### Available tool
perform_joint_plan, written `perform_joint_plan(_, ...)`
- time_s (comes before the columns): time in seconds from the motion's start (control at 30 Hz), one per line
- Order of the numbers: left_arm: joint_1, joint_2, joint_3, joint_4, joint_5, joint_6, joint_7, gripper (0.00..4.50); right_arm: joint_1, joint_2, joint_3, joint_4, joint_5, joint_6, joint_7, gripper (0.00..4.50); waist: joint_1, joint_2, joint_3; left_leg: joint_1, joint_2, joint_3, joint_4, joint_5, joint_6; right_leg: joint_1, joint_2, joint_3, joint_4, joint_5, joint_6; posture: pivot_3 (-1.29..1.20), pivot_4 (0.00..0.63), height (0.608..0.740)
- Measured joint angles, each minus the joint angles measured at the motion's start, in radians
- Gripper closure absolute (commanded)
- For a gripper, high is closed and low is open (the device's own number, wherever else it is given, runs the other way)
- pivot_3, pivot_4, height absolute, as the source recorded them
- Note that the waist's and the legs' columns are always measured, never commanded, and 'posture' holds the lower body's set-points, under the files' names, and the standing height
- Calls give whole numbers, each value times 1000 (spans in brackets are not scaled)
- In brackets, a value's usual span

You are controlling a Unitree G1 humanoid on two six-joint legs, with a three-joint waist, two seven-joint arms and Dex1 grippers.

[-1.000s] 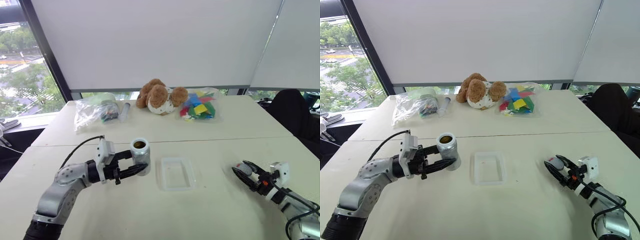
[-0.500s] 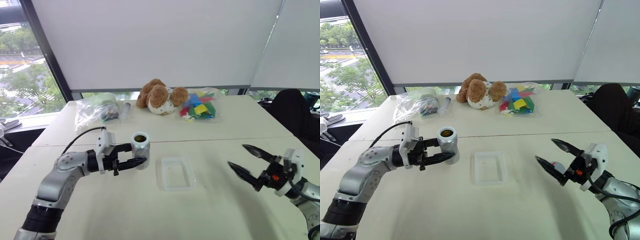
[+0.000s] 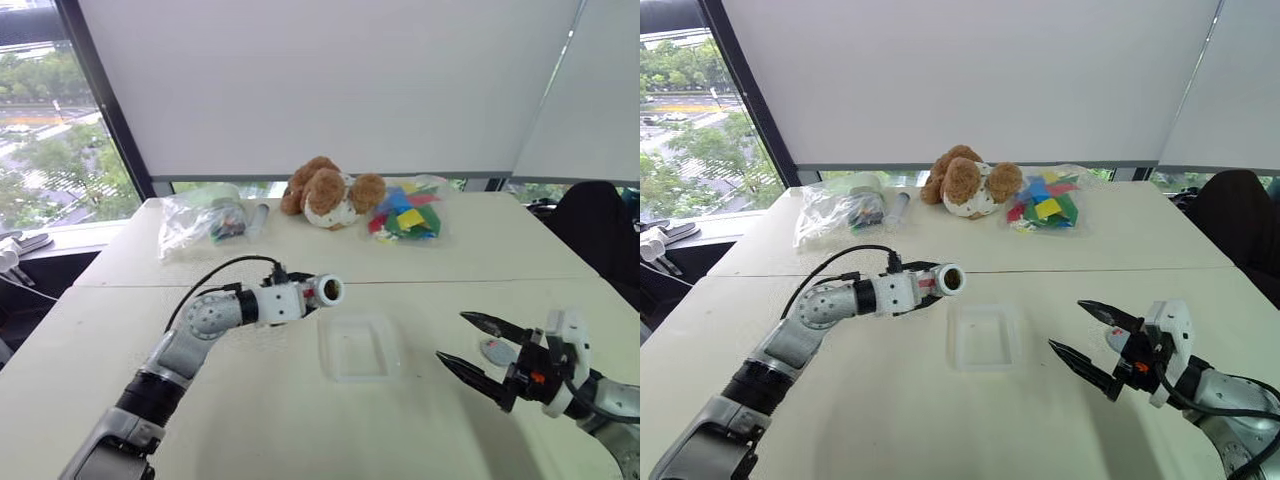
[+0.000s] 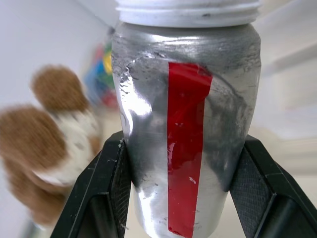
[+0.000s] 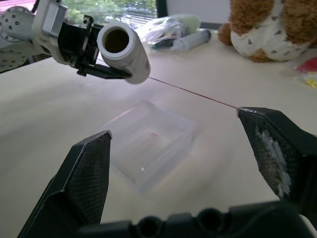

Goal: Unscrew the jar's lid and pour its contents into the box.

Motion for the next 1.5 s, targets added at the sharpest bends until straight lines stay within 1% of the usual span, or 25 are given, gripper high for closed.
perform_joint_plan(0.03, -14, -6, -10, 29, 54, -52, 65, 2396, 2, 8, -6, 0, 4, 4, -13, 78, 0, 0, 0, 0, 0, 0, 0, 0, 0, 0, 0, 0, 0, 0, 0, 0, 150, 740)
perform_joint_plan(0.1, -58, 1, -49, 99, 231, -175, 260, 2396, 1, 21, -12, -2, 14, 18, -43, 78, 2, -1, 1, 0, -1, 0, 0, 0, 0, 0, 0, 0, 0, 1, 2, 0, 150, 740)
perform_joint_plan(0.2, -136, 50, -149, 152, 556, -269, 611, 2396, 3, 40, -16, -13, 18, 32, -80, 78, 4, -2, 1, 0, -1, 0, 0, 0, 0, 0, 0, 0, 0, 1, 3, 0, 150, 740)
perform_joint_plan(0.27, -188, 62, -230, 194, 767, -259, 867, 2396, 11, 53, -17, -22, 21, 36, -98, 78, 4, -2, 1, 0, -1, 0, 0, 0, 0, 1, 0, 0, 0, 2, 4, 0, 150, 740)
perform_joint_plan(0.3, -201, 62, -265, 214, 846, -241, 973, 2396, 12, 55, -16, -24, 21, 39, -104, 78, 4, -2, 1, 0, -2, 0, 0, 0, 0, 1, 0, 0, 0, 2, 5, 0, 150, 740)
perform_joint_plan(0.37, -223, 56, -341, 250, 981, -193, 1149, 2396, 13, 63, -16, -29, 21, 41, -118, 78, 3, -2, 1, 0, -3, 0, 0, 0, 0, 1, 0, 0, 0, 1, 6, 0, 150, 740)
perform_joint_plan(0.43, -238, 43, -403, 281, 1092, -130, 1288, 2396, 14, 69, -14, -36, 21, 46, -131, 78, 3, -3, 1, 0, -3, 0, 0, 0, 0, 0, 0, 0, 2, 1, 6, 0, 150, 740)
perform_joint_plan(0.53, -266, 22, -470, 334, 1204, -15, 1443, 2396, 13, 76, -9, -40, 22, 48, -145, 78, 3, -3, 2, 0, -4, 0, 0, 0, 0, 0, 0, -1, 3, 1, 7, 0, 150, 740)
perform_joint_plan(0.7, -277, -29, -542, 439, 1321, 209, 1640, 2396, 13, 94, 3, -60, 21, 59, -175, 78, 2, -3, 2, 0, -4, 0, 1, 0, 0, 0, 0, -1, 4, -1, 10, 0, 150, 740)
perform_joint_plan(0.77, -280, -51, -560, 453, 1347, 274, 1685, 2396, 11, 97, 10, -70, 21, 64, -183, 78, 2, -4, 2, 0, -4, 0, 1, 0, 0, 0, 0, -1, 4, -1, 10, 0, 150, 740)
perform_joint_plan(0.87, -295, -57, -590, 473, 1374, 335, 1730, 2396, 11, 105, 20, -80, 21, 68, -195, 78, 2, -4, 2, 0, -4, 0, 1, 0, 0, -1, 0, -1, 5, -1, 10, 0, 150, 740)
perform_joint_plan(0.97, -295, -51, -598, 477, 1375, 354, 1751, 2396, 11, 108, 21, -81, 21, 68, -201, 78, 1, -4, 2, 0, -4, 0, 1, 0, 0, -2, 0, -1, 8, -1, 10, 0, 150, 740)
perform_joint_plan(1.03, -294, -36, -604, 475, 1361, 342, 1747, 2396, 12, 112, 22, -86, 21, 68, -206, 78, 1, -4, 2, 0, -4, 0, 1, 0, 0, -3, 0, -1, 10, -1, 10, 0, 150, 740)
perform_joint_plan(1.1, -293, -14, -602, 461, 1312, 296, 1734, 2396, 12, 113, 25, -88, 21, 68, -209, 78, 2, -4, 2, 0, -3, 0, 1, 0, 0, -3, -1, -1, 11, -1, 10, 0, 150, 740)
perform_joint_plan(1.13, -284, 12, -587, 426, 1247, 214, 1710, 2396, 12, 114, 30, -89, 22, 68, -208, 78, 0, -4, 2, 0, -1, 0, 1, 0, 0, -4, -1, 0, 11, 0, 8, 0, 150, 740)
perform_joint_plan(1.2, -258, 56, -522, 379, 1050, 24, 1612, 2396, 12, 117, 35, -89, 22, 68, -199, 78, 0, -4, 2, 0, -1, 0, 1, 0, 0, -4, -2, 0, 11, 0, 7, 0, 150, 740)
perform_joint_plan(1.23, -246, 70, -494, 368, 973, -39, 1567, 2396, 12, 116, 35, -89, 22, 66, -192, 78, 0, -4, 2, 0, -1, 0, 1, 0, -1, -4, -2, 0, 11, 0, 7, 0, 150, 740)
perform_joint_plan(1.3, -205, 103, -408, 350, 712, -197, 1380, 2396, 6, 116, 38, -88, 21, 55, -165, 78, 1, -4, 2, 0, -1, 0, 1, 0, -1, -4, -2, 0, 11, 0, 7, 0, 150, 740)
perform_joint_plan(1.33, -189, 111, -379, 347, 593, -245, 1288, 2396, 0, 116, 40, -87, 21, 43, -151, 78, 1, -3, 2, 0, -1, 0, 2, 0, -1, -4, -2, 0, 11, 1, 6, 0, 150, 740)
perform_joint_plan(1.37, -155, 120, -342, 330, 413, -280, 1145, 2396, -12, 116, 44, -83, 20, 27, -130, 78, 0, -3, 1, 0, -1, 0, 2, 0, -1, -4, -2, 0, 11, 1, 6, 0, 150, 740)
perform_joint_plan(1.43, -61, 127, -268, 252, 63, -272, 858, 2396, -42, 115, 54, -68, 13, -13, -83, 78, -4, -3, 1, 0, -1, 0, 3, 0, -1, -4, -2, 0, 11, 1, 6, 0, 150, 740)
perform_joint_plan(1.5, 34, 152, -195, 139, -192, -163, 633, 2396, -77, 117, 72, -41, 12, -63, -22, 78, -10, -2, 1, 0, -1, 0, 4, 0, 0, -4, -2, 0, 12, 1, 5, 0, 150, 740)
